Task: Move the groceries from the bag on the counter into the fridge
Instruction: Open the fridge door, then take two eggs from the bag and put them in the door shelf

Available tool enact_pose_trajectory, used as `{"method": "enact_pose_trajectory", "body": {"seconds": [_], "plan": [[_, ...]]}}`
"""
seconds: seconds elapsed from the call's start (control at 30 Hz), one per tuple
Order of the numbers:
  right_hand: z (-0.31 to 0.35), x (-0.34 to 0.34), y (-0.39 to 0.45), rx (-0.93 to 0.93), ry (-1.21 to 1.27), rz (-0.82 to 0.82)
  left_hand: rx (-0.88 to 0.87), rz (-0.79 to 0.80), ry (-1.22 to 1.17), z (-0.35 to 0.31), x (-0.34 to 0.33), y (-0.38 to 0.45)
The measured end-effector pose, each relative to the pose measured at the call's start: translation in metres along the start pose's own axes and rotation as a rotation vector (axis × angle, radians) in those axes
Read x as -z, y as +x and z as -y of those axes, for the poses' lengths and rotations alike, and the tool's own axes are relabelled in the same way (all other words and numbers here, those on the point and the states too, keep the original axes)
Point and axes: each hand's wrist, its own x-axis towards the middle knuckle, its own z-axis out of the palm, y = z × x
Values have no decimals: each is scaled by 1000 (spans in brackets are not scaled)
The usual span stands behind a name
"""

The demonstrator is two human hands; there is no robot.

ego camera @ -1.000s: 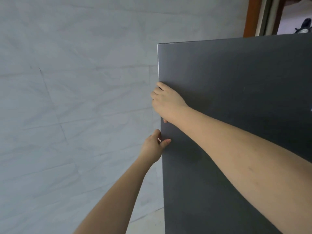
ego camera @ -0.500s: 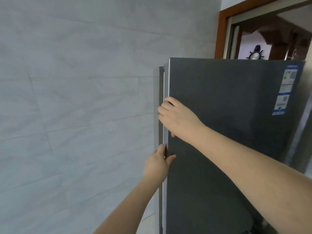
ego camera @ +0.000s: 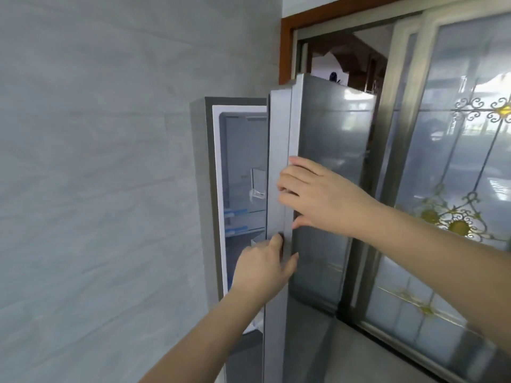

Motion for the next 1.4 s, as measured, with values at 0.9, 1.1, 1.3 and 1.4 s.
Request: {"method": "enact_pose_trajectory", "body": {"seconds": [0.9, 1.1, 1.3, 1.4], "plan": [[5, -13, -277, -922, 147, -83, -508, 303, -285, -123, -129, -7], [9, -30, -329, -1068, 232, 1, -618, 316, -282, -183, -154, 6], [6, -76, -353, -1154, 369, 60, -741, 375, -277, -231, -184, 28], [2, -97, -358, -1264, 526, 51, -783, 391, -292, -248, -202, 42]]}}
